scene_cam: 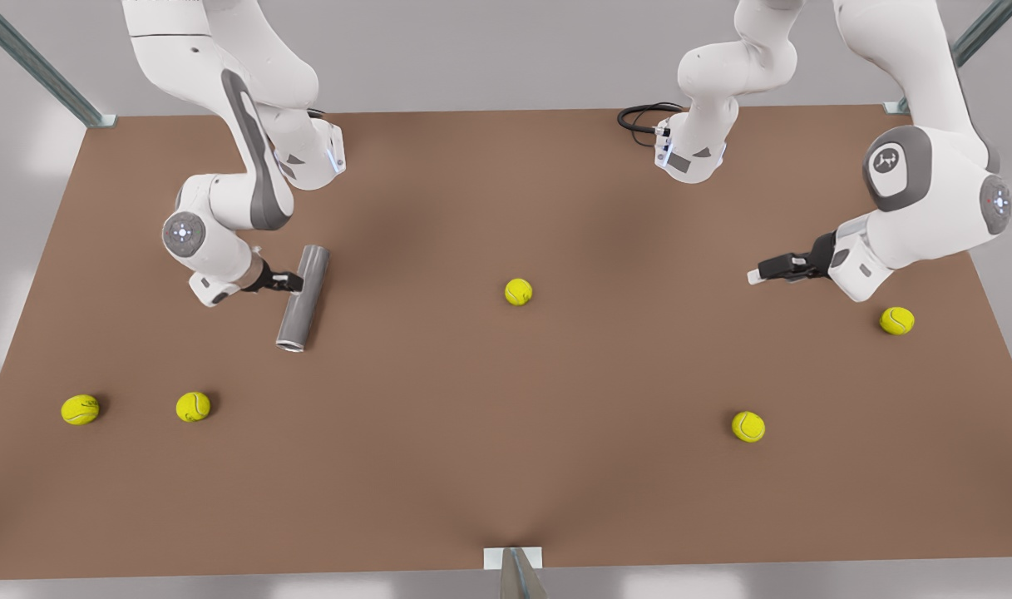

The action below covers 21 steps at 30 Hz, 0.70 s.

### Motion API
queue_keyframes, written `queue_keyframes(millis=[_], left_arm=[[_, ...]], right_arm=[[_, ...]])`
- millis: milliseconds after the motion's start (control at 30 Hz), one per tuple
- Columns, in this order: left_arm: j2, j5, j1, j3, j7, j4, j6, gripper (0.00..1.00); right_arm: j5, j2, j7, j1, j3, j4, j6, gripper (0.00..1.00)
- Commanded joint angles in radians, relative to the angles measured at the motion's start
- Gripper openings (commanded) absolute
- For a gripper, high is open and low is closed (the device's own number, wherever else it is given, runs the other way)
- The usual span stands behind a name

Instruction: Put the tennis tube upright

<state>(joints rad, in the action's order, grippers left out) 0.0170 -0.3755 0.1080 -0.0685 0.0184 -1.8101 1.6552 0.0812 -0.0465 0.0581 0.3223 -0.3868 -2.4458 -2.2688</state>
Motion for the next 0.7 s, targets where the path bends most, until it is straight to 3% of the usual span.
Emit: queue_keyframes(millis=[0, 467, 667], left_arm=[[0.0, 0.0, -0.053, 0.0, 0.0, 0.0, 0.0, 1.0], [0.0, -0.002, -0.053, 0.0, 0.0, 0.0, -0.002, 1.0], [0.0, -0.002, -0.053, 0.0, -0.002, 0.0, -0.005, 1.0]], right_arm=[[0.0, 0.002, -0.003, 0.0, 0.0, -0.001, -0.003, 1.0], [0.005, 0.066, 0.108, -0.002, -0.024, -0.173, -0.304, 1.0], [0.005, 0.102, 0.098, 0.009, -0.037, -0.183, -0.334, 1.0]])
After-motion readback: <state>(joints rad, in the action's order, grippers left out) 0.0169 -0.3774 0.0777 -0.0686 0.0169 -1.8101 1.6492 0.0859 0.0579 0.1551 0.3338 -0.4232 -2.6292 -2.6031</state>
